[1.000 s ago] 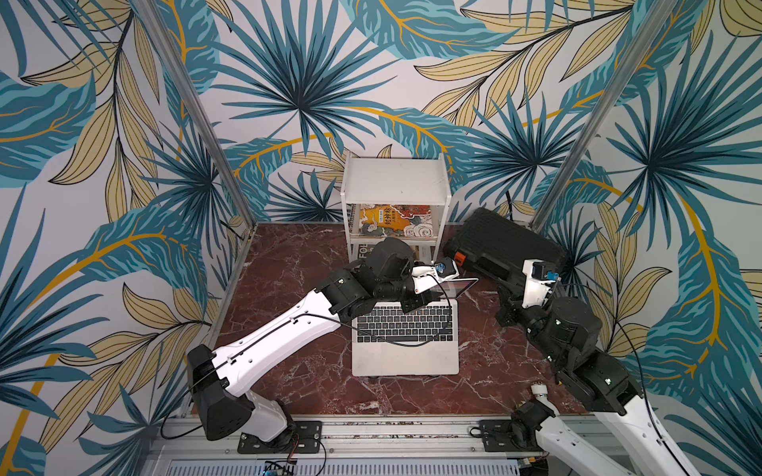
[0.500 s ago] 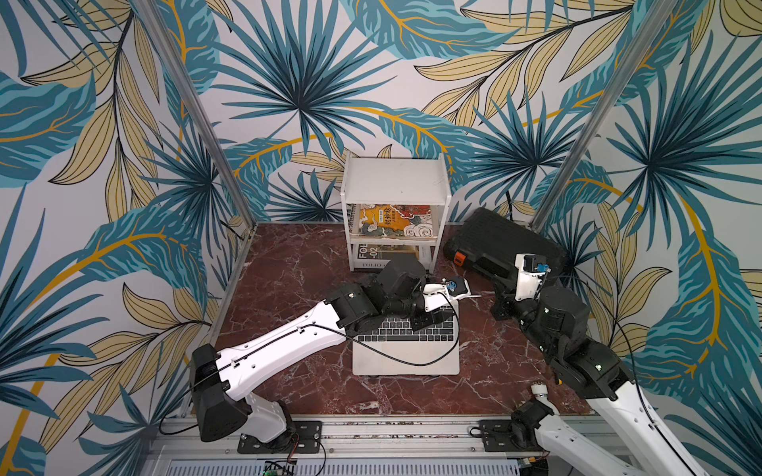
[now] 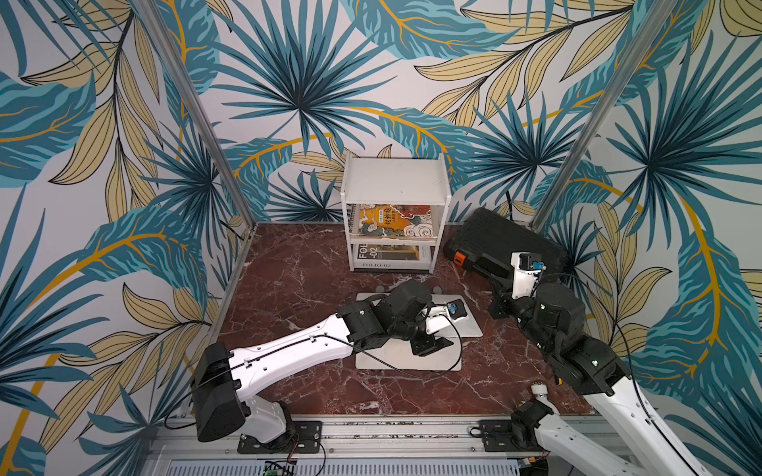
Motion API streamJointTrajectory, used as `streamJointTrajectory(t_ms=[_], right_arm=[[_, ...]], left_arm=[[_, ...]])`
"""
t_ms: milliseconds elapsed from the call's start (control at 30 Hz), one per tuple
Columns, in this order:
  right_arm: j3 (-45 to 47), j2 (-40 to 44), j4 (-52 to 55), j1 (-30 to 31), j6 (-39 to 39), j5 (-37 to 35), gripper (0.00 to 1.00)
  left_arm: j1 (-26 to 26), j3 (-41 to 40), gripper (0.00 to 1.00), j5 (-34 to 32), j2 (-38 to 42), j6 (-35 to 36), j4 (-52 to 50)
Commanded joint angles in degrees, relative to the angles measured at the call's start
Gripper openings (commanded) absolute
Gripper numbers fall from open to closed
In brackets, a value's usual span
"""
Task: Close the laptop lid and set it aside
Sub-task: Close the lid of the laptop.
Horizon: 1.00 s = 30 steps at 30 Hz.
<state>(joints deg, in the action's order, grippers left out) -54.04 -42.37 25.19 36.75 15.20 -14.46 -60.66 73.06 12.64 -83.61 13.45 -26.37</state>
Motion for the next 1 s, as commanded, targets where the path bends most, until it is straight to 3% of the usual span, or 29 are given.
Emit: streamJointTrajectory(t_ms=[0,233,433,667,800,900,967], right_arm=[[0.1,0.3,-1.1,0.2,-0.6,1.6,0.02],[1.2,-0.6,-2.8,0.2,-0.4,5.1,0.03],[0.9,-3.3,-4.5,0.2,-1.3,13.5,0.02],[1.4,-8.3,-7.4,0.2,0.1,24.8,0.0],[3.1,-9.4,-9.4,0.5,1.0,25.9,0.0],[4.1,-9.9,-10.0,0.9,1.0,27.2,0.0],[5.0,-10.3,-10.2,1.7,0.7,27.8,0.0]], left_arm=[[0.0,-1.3,0.65,0.3,2.6,-2.2,0.6],[-0.1,-0.5,0.7,2.2,6.9,-1.8,0.4],[-0.2,0.4,0.76,3.6,12.6,-0.1,1.3],[1.9,1.3,0.77,-4.2,17.1,-4.1,2.1],[7.5,-0.8,0.74,-6.7,19.0,-10.5,4.8],[9.1,-2.4,0.73,-10.8,19.7,-11.6,4.6],[9.7,-3.7,0.67,-11.2,19.9,-11.6,4.3]])
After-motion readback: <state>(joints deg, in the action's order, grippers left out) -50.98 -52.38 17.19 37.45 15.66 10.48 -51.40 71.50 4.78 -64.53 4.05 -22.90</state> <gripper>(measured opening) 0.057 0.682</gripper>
